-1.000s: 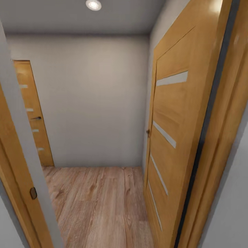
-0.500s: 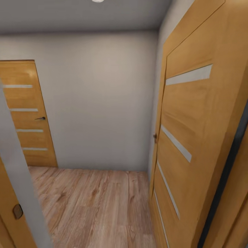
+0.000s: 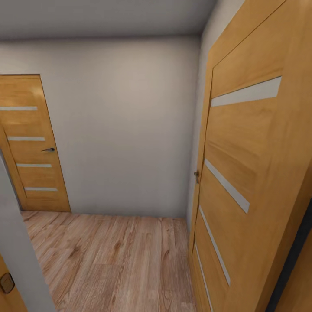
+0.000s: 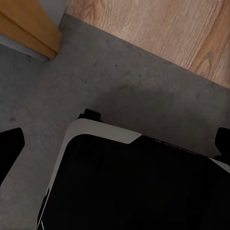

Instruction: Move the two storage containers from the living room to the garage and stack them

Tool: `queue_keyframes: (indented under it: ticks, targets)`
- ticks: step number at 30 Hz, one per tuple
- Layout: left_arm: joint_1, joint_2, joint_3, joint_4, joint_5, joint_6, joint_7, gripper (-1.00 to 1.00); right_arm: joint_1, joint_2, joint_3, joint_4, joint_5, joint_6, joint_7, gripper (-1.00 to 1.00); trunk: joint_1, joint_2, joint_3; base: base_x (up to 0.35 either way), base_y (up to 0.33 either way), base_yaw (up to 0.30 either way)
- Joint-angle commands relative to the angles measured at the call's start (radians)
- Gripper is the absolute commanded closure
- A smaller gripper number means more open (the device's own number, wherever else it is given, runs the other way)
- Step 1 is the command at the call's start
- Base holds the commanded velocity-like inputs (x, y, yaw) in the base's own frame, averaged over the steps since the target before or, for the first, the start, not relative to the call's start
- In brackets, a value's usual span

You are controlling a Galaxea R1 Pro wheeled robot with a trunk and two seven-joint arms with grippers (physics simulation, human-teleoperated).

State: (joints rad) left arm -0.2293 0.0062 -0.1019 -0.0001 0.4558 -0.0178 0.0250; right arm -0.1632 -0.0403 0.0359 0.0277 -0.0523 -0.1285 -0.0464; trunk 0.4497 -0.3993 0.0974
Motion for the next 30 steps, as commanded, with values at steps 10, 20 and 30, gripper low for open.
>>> queue_keyframes:
  ticks: [10, 20, 30]
  targets:
    - [0.000, 0.000, -0.009, 0.000, 0.007, -0.005, 0.004, -1.00, -0.001, 0.000, 0.004, 0.003, -0.003, -0.005, 0.000, -1.00, 0.000, -0.001, 0.000, 0.000, 0.000, 0.000]
    - [0.000, -0.001, -0.009, 0.000, 0.007, -0.005, 0.004, -1.00, -0.001, 0.000, 0.003, 0.003, -0.004, -0.006, -0.001, -1.00, 0.000, -0.001, 0.000, 0.000, 0.163, 0.000]
    - [0.000, -0.002, -0.009, 0.000, 0.007, -0.005, 0.004, -1.00, -0.001, 0.009, 0.000, 0.001, -0.004, 0.000, -0.003, -1.00, 0.000, -0.001, 0.000, 0.000, 0.015, 0.000]
